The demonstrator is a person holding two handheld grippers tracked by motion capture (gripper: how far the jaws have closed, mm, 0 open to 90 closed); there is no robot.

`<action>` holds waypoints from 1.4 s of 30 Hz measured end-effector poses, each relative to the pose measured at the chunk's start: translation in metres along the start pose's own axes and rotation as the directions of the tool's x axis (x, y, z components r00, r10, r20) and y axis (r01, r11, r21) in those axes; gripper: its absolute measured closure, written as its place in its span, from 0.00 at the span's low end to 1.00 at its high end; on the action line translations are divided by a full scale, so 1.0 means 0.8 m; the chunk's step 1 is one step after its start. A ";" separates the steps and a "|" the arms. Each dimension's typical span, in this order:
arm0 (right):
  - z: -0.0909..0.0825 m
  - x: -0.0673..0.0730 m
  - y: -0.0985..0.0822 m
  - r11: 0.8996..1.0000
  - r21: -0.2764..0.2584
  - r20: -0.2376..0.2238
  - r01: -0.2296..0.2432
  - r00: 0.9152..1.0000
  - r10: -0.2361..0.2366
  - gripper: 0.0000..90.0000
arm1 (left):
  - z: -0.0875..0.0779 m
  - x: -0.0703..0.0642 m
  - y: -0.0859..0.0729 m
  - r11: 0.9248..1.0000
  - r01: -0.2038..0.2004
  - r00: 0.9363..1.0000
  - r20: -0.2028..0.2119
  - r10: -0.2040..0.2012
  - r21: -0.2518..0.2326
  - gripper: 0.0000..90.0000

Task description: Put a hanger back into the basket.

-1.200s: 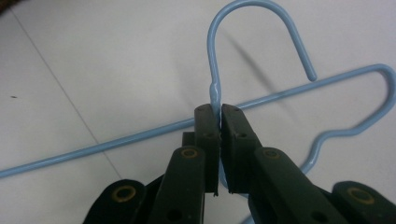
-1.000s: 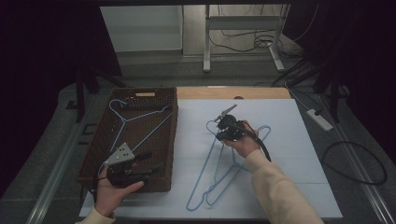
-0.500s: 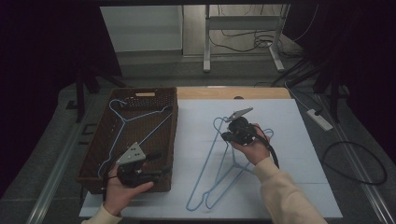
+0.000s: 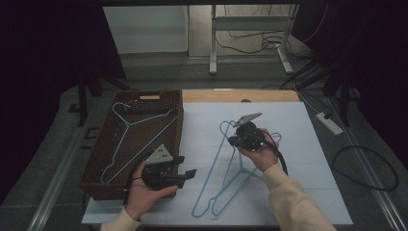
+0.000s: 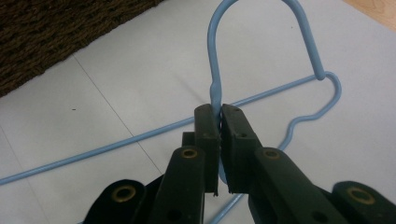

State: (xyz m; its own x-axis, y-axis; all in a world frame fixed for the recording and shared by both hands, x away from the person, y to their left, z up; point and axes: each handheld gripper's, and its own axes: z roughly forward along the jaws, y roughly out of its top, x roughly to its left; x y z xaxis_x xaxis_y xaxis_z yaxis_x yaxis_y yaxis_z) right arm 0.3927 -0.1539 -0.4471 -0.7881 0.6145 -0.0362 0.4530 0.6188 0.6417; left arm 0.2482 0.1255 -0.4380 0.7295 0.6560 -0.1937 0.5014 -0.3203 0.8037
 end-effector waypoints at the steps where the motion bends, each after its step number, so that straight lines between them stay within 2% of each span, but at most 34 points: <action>1: 0.000 0.001 0.000 1.000 -0.004 0.000 0.001 1.000 -0.001 0.95 | 0.007 -0.004 0.004 1.000 0.000 1.000 0.012 0.000 0.008 0.40; 11: -0.001 0.002 0.000 1.000 -0.011 0.000 0.002 1.000 -0.002 0.95 | 0.040 -0.017 0.021 0.999 0.008 0.999 0.050 -0.010 0.049 0.39; 20: -0.005 0.003 0.000 1.000 -0.022 0.004 0.007 1.000 -0.007 0.95 | 0.073 -0.032 0.026 0.994 0.017 0.998 0.054 -0.023 0.110 0.37; 24: -0.006 0.003 -0.001 1.000 -0.029 0.004 0.004 1.000 -0.004 0.95 | 0.088 -0.038 0.029 0.991 0.031 0.999 0.036 -0.036 0.132 0.39; 34: -0.008 0.004 -0.003 0.999 -0.038 0.002 0.007 1.000 -0.007 0.95 | 0.126 -0.051 0.033 0.984 0.030 0.999 0.017 -0.033 0.178 0.38; 37: -0.009 0.005 -0.004 0.999 -0.039 0.003 0.007 1.000 -0.007 0.95 | 0.136 -0.051 0.031 0.982 0.034 0.999 0.003 -0.036 0.183 0.38; 42: -0.011 0.007 -0.007 0.999 -0.049 0.002 0.006 1.000 -0.006 0.95 | 0.155 -0.045 0.027 0.979 0.074 0.997 -0.018 -0.072 0.189 0.42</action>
State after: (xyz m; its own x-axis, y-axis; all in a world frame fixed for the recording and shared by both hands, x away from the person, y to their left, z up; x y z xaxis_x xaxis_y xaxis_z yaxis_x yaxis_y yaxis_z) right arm 0.3820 -0.1579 -0.4439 -0.7901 0.6116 -0.0415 0.4272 0.5978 0.6783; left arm 0.2906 0.0101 -0.4836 0.6834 0.6891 -0.2409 0.6327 -0.3945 0.6664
